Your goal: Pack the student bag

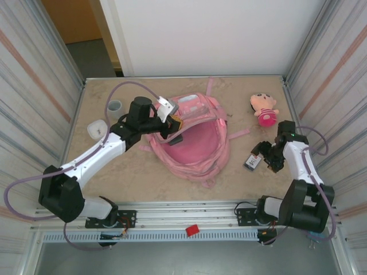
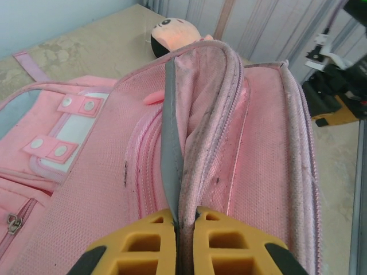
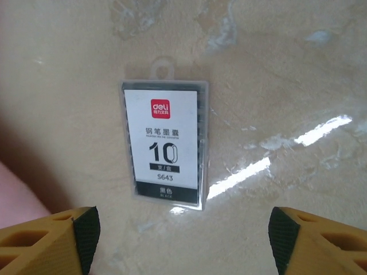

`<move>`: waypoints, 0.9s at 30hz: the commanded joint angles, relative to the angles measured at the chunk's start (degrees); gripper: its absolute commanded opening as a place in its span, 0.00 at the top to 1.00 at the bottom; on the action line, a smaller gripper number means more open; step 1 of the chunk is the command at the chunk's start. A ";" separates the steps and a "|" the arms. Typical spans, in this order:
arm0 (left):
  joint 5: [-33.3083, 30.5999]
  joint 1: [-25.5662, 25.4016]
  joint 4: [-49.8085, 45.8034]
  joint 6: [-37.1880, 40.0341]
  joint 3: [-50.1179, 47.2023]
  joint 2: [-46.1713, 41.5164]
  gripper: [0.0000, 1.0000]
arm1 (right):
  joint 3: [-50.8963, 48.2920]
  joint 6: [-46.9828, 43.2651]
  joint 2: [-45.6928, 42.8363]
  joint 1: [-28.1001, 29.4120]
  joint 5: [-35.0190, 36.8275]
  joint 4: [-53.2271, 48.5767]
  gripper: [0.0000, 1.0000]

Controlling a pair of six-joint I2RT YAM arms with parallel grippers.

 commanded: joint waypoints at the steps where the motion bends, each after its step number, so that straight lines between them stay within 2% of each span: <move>1: 2.37 0.16 0.66 1.85 -0.66 -3.57 0.95 | 0.09 -1.19 3.46 2.81 4.22 2.19 0.21; 10: 3.10 0.17 0.60 1.16 -0.93 -3.90 0.95 | 2.46 -1.05 14.85 8.63 5.81 4.70 0.20; 17: 3.06 0.19 1.15 0.67 -1.43 -4.09 0.95 | 3.61 -0.24 19.07 10.95 6.53 5.99 0.23; 27: 2.98 0.21 1.19 0.61 -1.43 -4.22 0.95 | 2.50 0.12 21.90 11.58 9.54 6.54 0.44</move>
